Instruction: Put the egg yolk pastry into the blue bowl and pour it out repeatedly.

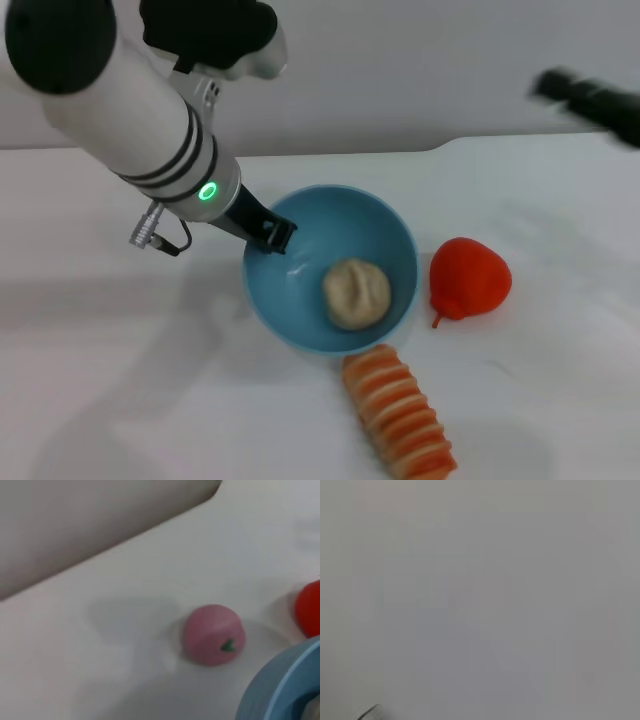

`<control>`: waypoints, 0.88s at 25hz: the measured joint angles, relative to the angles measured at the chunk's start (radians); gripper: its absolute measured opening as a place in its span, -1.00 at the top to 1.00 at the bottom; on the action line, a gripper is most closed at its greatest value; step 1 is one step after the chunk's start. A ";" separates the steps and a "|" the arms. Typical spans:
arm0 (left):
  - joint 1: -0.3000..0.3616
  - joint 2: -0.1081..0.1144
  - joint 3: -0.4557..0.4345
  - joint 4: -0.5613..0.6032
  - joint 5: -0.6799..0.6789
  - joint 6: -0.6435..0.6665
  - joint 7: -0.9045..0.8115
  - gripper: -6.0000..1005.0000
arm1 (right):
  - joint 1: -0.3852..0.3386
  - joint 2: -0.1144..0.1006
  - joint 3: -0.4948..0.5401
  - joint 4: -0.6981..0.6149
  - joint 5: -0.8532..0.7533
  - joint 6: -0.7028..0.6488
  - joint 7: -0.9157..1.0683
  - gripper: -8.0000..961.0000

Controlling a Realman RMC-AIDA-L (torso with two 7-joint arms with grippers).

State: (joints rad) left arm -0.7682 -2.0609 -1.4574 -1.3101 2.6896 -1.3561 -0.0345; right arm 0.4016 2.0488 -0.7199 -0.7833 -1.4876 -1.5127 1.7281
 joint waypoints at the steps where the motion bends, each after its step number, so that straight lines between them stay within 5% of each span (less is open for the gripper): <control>1: 0.011 0.000 0.019 -0.011 0.014 0.021 0.000 0.99 | -0.016 0.000 0.036 0.012 0.017 0.001 -0.021 0.02; 4: 0.040 -0.002 0.069 -0.038 0.027 0.087 0.001 0.99 | -0.046 -0.003 0.142 0.083 0.030 0.010 -0.078 0.02; 5: 0.047 -0.002 0.085 -0.045 0.029 0.113 0.001 0.99 | -0.057 -0.019 0.207 0.162 0.028 0.033 -0.128 0.02; 10: 0.095 -0.003 0.212 -0.125 0.071 0.260 -0.002 0.99 | -0.094 -0.044 0.265 0.263 0.026 0.127 -0.174 0.02; 22: 0.219 -0.009 0.460 -0.119 0.191 0.784 -0.012 0.99 | -0.172 -0.036 0.313 0.323 0.026 0.302 -0.235 0.03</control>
State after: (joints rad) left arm -0.5489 -2.0703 -0.9969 -1.4293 2.8801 -0.5722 -0.0466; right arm 0.2298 2.0124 -0.4071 -0.4598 -1.4612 -1.2108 1.4935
